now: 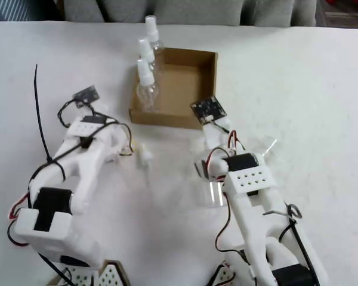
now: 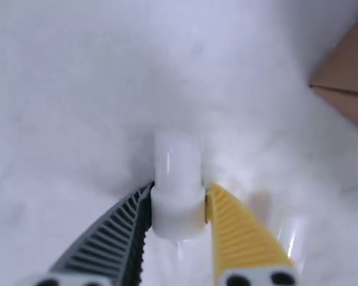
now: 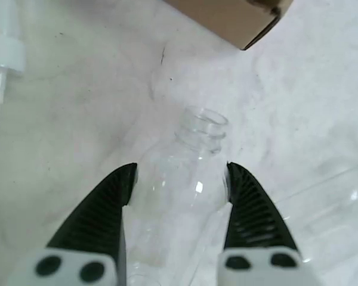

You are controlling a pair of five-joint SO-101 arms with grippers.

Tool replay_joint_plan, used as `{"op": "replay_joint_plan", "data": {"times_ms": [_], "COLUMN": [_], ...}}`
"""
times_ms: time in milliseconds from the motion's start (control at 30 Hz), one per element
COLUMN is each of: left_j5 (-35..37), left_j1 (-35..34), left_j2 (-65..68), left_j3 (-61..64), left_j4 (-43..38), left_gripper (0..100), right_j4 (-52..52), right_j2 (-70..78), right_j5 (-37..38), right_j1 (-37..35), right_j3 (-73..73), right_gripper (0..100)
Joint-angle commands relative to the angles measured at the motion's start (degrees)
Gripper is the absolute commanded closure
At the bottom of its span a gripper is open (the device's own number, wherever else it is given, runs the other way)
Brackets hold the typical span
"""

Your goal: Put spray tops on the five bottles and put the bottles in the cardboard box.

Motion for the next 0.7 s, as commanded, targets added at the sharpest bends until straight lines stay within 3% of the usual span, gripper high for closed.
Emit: {"op": "replay_joint_plan", "data": {"times_ms": [0, 267, 467, 667], "left_j5": [-4.6, -13.4, -18.8, -24.9], "left_j1": [-0.4, 1.5, 2.1, 1.5], "left_j2": [0.0, -1.3, -11.2, -19.8], "left_j3": [-1.9, -1.1, 5.0, 14.1], "left_j4": [1.1, 1.7, 0.9, -8.7], "left_gripper": [97, 98, 98, 98], "right_j4": [-0.7, 0.0, 4.7, 3.6], "right_j2": [-0.1, -0.7, -5.5, -14.9], "right_j5": [0.4, 0.5, 0.4, 0.4], "right_j1": [0.1, 0.2, 0.1, 0.2], "right_j3": [-0.4, -0.4, -0.7, 3.6], "right_gripper": [97.8, 98.1, 98.1, 98.1]}}
